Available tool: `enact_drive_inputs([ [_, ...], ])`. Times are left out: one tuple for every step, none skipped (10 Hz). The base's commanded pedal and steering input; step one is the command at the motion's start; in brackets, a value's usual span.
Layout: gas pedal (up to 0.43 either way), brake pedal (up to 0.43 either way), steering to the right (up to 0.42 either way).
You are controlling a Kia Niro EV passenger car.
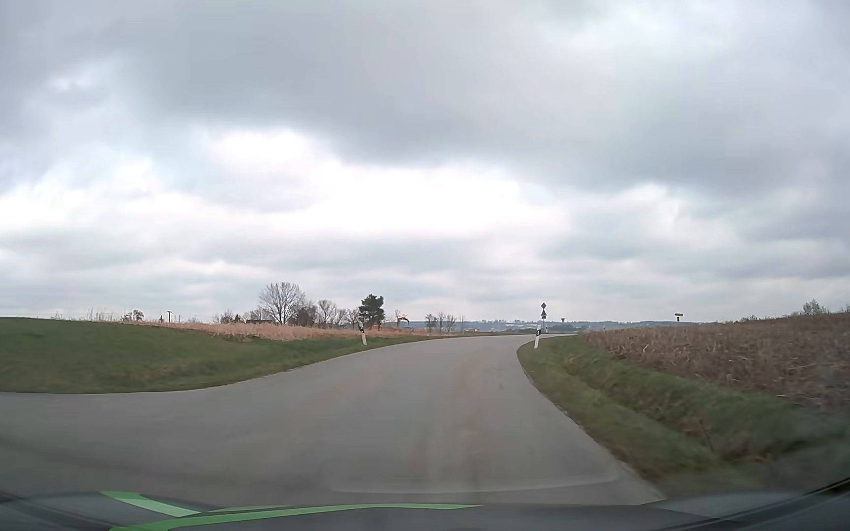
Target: Follow the waypoints while adhering to traffic rules and regulations
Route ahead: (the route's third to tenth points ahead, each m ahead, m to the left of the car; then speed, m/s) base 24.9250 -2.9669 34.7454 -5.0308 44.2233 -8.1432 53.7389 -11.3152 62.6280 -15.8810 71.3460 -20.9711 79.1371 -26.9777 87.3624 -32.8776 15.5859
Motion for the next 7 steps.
enact_drive_inputs([
  [0.000,0.000,0.020],
  [0.000,0.000,0.022],
  [0.000,0.000,0.024],
  [0.000,0.000,0.026],
  [0.000,0.000,0.028],
  [0.000,0.000,0.030],
  [0.000,0.000,0.033],
])
